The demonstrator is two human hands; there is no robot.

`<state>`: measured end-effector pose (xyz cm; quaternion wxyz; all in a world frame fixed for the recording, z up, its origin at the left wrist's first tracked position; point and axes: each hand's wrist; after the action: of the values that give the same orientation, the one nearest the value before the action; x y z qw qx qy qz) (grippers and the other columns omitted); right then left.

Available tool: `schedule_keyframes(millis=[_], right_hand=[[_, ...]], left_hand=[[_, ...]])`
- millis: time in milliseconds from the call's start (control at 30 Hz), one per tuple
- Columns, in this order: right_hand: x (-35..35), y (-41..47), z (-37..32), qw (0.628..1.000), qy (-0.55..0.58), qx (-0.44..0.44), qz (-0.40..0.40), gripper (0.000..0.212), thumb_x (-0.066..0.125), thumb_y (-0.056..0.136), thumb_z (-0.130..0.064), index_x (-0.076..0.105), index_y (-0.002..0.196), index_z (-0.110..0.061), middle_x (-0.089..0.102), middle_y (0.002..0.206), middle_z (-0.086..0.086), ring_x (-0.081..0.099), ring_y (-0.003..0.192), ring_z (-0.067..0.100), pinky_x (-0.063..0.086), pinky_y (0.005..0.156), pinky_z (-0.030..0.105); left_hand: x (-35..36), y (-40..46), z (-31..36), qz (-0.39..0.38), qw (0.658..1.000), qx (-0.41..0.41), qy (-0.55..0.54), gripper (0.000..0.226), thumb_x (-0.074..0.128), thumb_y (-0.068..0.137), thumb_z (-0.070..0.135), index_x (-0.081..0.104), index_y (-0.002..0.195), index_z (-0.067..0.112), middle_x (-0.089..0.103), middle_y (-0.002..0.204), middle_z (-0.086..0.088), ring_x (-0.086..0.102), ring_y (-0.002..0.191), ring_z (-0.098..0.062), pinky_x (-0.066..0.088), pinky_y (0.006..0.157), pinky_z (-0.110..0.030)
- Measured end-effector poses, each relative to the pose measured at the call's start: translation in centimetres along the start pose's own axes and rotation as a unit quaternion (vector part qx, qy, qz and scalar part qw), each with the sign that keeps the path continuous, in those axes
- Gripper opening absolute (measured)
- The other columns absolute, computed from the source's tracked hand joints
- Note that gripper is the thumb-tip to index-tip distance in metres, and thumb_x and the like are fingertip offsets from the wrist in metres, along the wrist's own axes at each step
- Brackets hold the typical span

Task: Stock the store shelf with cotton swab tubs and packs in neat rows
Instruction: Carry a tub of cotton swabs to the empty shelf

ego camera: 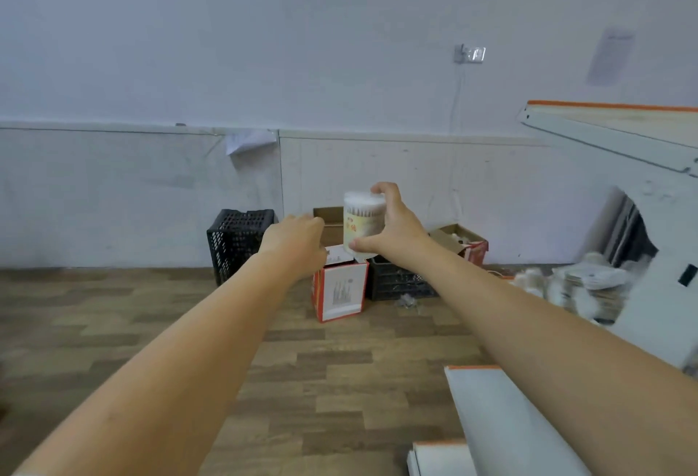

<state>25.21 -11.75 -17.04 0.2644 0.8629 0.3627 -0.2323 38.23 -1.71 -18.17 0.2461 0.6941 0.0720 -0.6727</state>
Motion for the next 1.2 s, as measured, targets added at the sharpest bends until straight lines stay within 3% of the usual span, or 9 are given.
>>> schedule_keyframes(millis=[167, 333, 467, 700, 867, 967, 1033, 1200], right_hand=[[2.3, 8.4, 2.7, 1.000, -0.006, 0.003, 0.002, 0.081, 0.078, 0.071, -0.015, 0.024, 0.131, -0.023, 0.040, 0.113, -0.002, 0.046, 0.100, 0.017, 0.043, 0.077, 0.027], [5.0, 17.6, 5.3, 1.000, 0.006, -0.006, 0.011, 0.083, 0.077, 0.072, -0.014, 0.023, 0.135, -0.023, 0.039, 0.113, -0.003, 0.045, 0.098, 0.012, 0.039, 0.066, 0.014], [6.3, 24.4, 7.8, 1.000, -0.005, 0.004, 0.022, 0.083, 0.077, 0.072, -0.013, 0.024, 0.136, -0.021, 0.041, 0.125, 0.002, 0.042, 0.104, 0.012, 0.040, 0.079, 0.023], [6.4, 34.3, 14.3, 0.998, -0.013, 0.048, 0.038, 0.084, 0.077, 0.072, -0.013, 0.024, 0.137, -0.020, 0.043, 0.130, 0.005, 0.044, 0.108, 0.014, 0.042, 0.085, 0.027], [4.9, 41.2, 20.9, 0.997, -0.026, 0.059, 0.053, 0.083, 0.077, 0.072, -0.016, 0.024, 0.137, -0.020, 0.044, 0.129, 0.005, 0.044, 0.104, 0.013, 0.039, 0.082, 0.026], [2.3, 45.6, 25.0, 0.995, -0.028, 0.067, 0.071, 0.083, 0.077, 0.072, -0.018, 0.025, 0.136, -0.021, 0.042, 0.130, 0.005, 0.046, 0.111, 0.020, 0.041, 0.087, 0.029], [0.2, 48.3, 27.9, 0.993, -0.025, 0.080, 0.083, 0.083, 0.077, 0.072, -0.019, 0.025, 0.137, -0.021, 0.042, 0.131, 0.004, 0.046, 0.113, 0.020, 0.042, 0.089, 0.031], [-5.5, 53.4, 34.7, 0.984, -0.034, 0.124, 0.120, 0.084, 0.077, 0.073, -0.021, 0.025, 0.138, -0.022, 0.041, 0.133, 0.004, 0.046, 0.113, 0.020, 0.040, 0.089, 0.030]], left_hand=[[2.5, 7.3, -4.0, 0.006, 1.000, -0.007, -0.002, 0.003, 0.043, 0.090, 0.018, 0.041, 0.089, 0.015, 0.046, 0.090, -0.003, 0.045, 0.085, -0.021, 0.043, 0.075, -0.035], [5.0, 16.4, -8.9, -0.007, 1.000, 0.006, 0.004, 0.013, 0.040, 0.093, 0.019, 0.046, 0.103, 0.012, 0.044, 0.089, -0.001, 0.044, 0.082, -0.017, 0.036, 0.067, -0.029], [7.3, 23.4, -12.1, -0.042, 0.999, 0.021, 0.024, 0.023, 0.038, 0.094, 0.020, 0.048, 0.113, 0.011, 0.050, 0.096, -0.004, 0.047, 0.084, -0.017, 0.040, 0.071, -0.029], [12.9, 35.1, -14.7, -0.049, 0.998, 0.042, 0.022, 0.025, 0.039, 0.094, 0.022, 0.050, 0.113, 0.011, 0.056, 0.104, -0.006, 0.049, 0.085, -0.017, 0.040, 0.069, -0.028], [17.8, 44.7, -13.7, -0.062, 0.997, 0.048, 0.017, 0.023, 0.040, 0.093, 0.022, 0.052, 0.110, 0.013, 0.057, 0.105, -0.006, 0.049, 0.086, -0.018, 0.039, 0.068, -0.028], [19.9, 51.0, -11.6, -0.060, 0.995, 0.070, 0.021, 0.011, 0.040, 0.091, 0.021, 0.048, 0.094, 0.014, 0.054, 0.091, -0.005, 0.048, 0.081, -0.019, 0.039, 0.066, -0.029], [20.8, 55.2, -9.8, -0.060, 0.994, 0.090, 0.029, 0.011, 0.040, 0.091, 0.021, 0.047, 0.095, 0.014, 0.047, 0.083, -0.001, 0.046, 0.079, -0.019, 0.040, 0.066, -0.031], [22.4, 64.7, -4.8, -0.043, 0.984, 0.161, 0.061, 0.024, 0.037, 0.092, 0.020, 0.047, 0.112, 0.010, 0.053, 0.107, -0.007, 0.049, 0.099, -0.025, 0.038, 0.070, -0.033]])
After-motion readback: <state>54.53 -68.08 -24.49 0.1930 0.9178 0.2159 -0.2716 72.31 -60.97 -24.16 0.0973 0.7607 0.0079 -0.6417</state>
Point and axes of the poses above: each hand's wrist, its own y-axis towards the middle knuckle, its own x-axis out of the palm, z = x × y
